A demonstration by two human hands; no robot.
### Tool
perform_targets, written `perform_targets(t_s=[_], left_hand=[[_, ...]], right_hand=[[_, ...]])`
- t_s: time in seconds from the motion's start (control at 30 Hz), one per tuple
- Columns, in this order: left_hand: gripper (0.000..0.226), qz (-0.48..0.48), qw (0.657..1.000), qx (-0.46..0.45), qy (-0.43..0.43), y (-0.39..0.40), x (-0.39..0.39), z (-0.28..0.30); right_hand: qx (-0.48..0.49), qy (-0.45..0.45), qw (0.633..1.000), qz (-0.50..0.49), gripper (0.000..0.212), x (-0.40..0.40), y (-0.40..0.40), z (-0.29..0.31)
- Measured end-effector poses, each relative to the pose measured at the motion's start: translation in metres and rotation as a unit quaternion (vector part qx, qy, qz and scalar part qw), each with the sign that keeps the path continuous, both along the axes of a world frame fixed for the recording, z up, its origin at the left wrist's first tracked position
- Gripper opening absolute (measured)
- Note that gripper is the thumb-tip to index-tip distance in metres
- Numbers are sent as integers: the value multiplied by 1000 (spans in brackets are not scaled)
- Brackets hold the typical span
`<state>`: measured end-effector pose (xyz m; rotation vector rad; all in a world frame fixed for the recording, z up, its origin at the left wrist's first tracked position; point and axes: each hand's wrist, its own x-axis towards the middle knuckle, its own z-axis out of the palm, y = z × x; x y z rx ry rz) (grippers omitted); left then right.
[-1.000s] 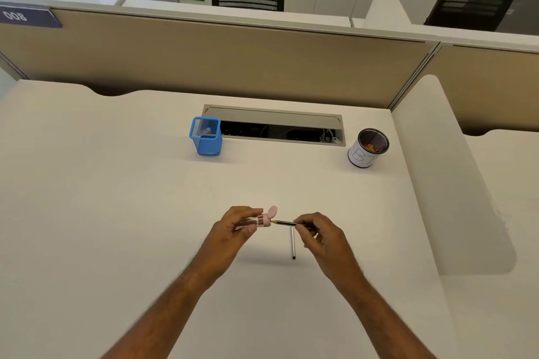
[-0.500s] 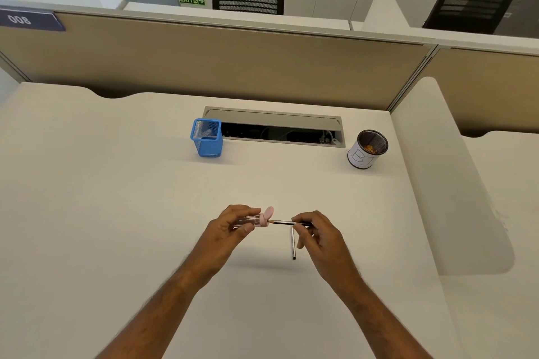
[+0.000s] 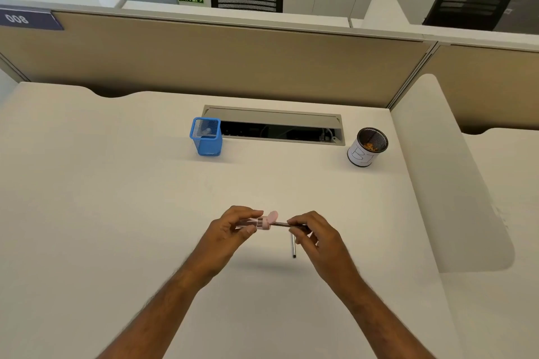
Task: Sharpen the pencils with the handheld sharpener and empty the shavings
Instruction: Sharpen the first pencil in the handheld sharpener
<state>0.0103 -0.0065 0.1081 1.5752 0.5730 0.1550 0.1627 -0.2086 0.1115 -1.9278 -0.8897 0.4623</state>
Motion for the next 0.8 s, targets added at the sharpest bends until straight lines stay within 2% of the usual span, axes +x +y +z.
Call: perform_targets(t_s=[0.07, 0.17, 0.37, 0.5, 0.6, 0.7, 0.8], left_hand=[[38, -11, 1000, 22, 3, 2, 1, 3], [36, 12, 1000, 23, 5, 4, 4, 6], [30, 21, 1000, 21, -4, 9, 7, 8], [31, 4, 1000, 30, 8, 10, 6, 6], [34, 30, 999, 13, 3, 11, 7, 6], [33, 59, 998, -15, -6, 11, 7, 4], [30, 67, 997, -33, -7, 11, 7, 4]], right_hand=[[-4, -42, 999, 12, 15, 2, 0, 0], [0, -32, 999, -3, 14, 5, 4, 1], [-5, 134, 991, -24, 22, 6, 6, 4], [-15, 237, 971, -10, 37, 10, 9, 8], [-7, 214, 977, -3, 33, 6, 10, 8], [2, 199, 980, 19, 13, 3, 8, 7], [-6, 137, 990, 22, 9, 3, 7, 7]])
